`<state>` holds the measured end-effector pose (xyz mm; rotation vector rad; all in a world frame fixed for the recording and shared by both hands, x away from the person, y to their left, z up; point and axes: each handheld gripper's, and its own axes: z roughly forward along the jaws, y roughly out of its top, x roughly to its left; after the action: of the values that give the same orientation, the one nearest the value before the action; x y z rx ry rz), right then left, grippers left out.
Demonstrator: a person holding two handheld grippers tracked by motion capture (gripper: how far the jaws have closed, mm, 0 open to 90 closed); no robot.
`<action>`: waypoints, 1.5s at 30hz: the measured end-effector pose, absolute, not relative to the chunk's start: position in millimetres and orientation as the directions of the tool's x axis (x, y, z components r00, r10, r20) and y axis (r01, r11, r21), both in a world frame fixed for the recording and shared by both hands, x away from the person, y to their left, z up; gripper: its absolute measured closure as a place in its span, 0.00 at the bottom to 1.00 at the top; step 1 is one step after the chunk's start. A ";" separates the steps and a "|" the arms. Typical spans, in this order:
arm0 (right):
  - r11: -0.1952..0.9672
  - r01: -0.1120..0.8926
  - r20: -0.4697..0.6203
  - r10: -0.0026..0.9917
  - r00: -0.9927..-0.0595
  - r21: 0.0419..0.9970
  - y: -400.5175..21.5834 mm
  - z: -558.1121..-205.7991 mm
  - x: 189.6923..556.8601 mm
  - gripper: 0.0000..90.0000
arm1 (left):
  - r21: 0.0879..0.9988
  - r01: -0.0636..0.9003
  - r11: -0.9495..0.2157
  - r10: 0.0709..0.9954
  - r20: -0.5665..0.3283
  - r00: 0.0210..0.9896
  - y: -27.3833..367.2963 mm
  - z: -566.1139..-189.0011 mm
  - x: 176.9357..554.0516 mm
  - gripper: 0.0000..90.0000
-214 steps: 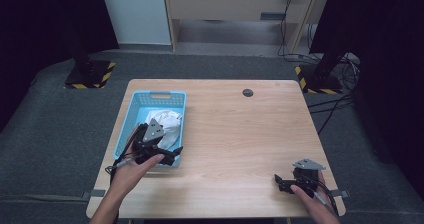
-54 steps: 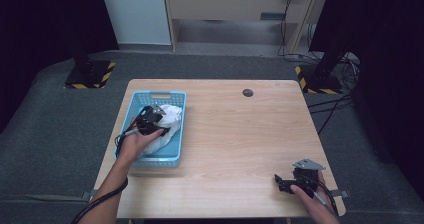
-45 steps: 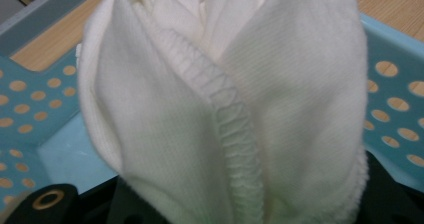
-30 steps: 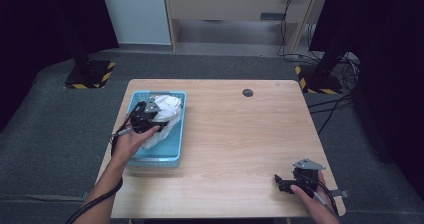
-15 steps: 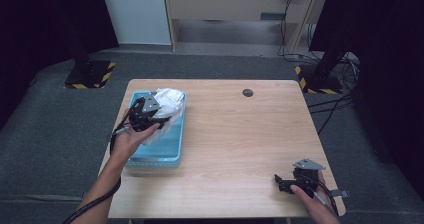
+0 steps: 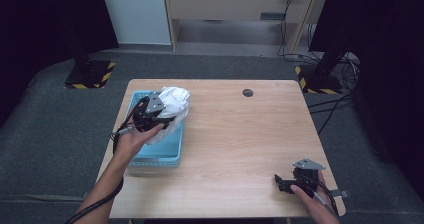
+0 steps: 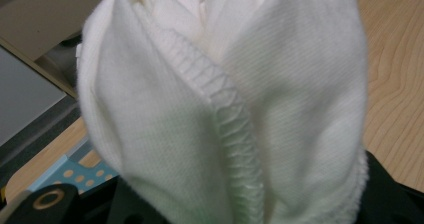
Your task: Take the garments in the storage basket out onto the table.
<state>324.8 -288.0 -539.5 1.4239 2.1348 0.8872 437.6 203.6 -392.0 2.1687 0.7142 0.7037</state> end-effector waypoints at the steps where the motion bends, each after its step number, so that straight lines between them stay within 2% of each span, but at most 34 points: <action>1: 0.271 0.652 0.002 0.922 -0.386 0.708 -288.0 -539.6 324.8 0.00 | 0.772 0.262 -0.579 0.664 0.260 0.701 200.8 -389.8 436.6 0.58; 14: 0.271 0.653 0.002 0.923 -0.385 0.708 -288.0 -539.5 324.8 0.00 | 0.779 0.248 -0.576 0.650 0.252 0.717 191.6 -382.6 430.3 0.58; 30: 0.272 0.651 0.002 0.922 -0.386 0.708 -288.1 -539.6 324.9 0.00 | 0.765 0.226 -0.603 0.631 0.283 0.723 183.3 -374.6 422.3 0.58; 45: 0.270 0.653 0.002 0.923 -0.385 0.708 -288.0 -539.5 324.8 0.00 | 0.754 0.195 -0.627 0.590 0.297 0.751 156.4 -363.8 413.8 0.57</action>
<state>324.8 -288.0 -539.5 1.4241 2.1346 0.8875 413.8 156.4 -363.8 2.2123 0.5853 0.6926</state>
